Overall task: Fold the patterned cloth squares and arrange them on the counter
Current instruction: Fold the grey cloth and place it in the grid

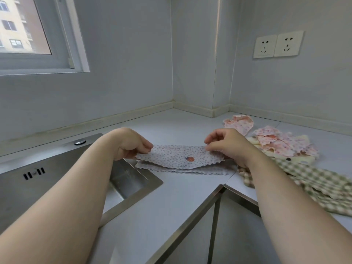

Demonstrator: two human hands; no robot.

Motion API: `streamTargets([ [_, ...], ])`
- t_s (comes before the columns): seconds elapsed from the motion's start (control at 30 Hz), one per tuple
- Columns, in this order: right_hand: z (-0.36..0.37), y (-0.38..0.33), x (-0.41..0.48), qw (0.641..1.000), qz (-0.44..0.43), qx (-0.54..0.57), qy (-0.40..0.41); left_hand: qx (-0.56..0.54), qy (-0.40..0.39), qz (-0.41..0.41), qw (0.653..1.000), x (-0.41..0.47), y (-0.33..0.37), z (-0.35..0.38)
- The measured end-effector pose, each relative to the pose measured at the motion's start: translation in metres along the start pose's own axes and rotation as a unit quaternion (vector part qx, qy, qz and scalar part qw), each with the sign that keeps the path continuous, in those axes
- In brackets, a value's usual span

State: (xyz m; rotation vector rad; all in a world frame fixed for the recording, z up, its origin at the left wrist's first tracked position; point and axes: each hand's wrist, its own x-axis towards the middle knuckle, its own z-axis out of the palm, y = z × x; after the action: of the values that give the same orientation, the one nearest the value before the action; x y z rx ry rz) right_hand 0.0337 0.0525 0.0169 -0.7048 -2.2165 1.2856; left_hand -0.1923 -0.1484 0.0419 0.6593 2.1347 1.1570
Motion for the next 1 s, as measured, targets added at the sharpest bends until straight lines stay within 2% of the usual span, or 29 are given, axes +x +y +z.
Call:
streamTargets([
  [0.27, -0.002, -0.005, -0.005, 0.999, 0.032, 0.007, -0.042, 0.022, 0.023, 0.028, 0.999, -0.011, 0.013, -0.001],
  [0.57, 0.000, -0.002, -0.004, 0.993, 0.029, -0.092, -0.066, 0.146, 0.032, 0.021, 0.989, -0.013, 0.012, 0.005],
  [1.0, 0.003, -0.003, -0.004, 0.987, -0.001, -0.139, -0.082, 0.291, 0.001, 0.064, 0.955, -0.005, 0.009, 0.008],
])
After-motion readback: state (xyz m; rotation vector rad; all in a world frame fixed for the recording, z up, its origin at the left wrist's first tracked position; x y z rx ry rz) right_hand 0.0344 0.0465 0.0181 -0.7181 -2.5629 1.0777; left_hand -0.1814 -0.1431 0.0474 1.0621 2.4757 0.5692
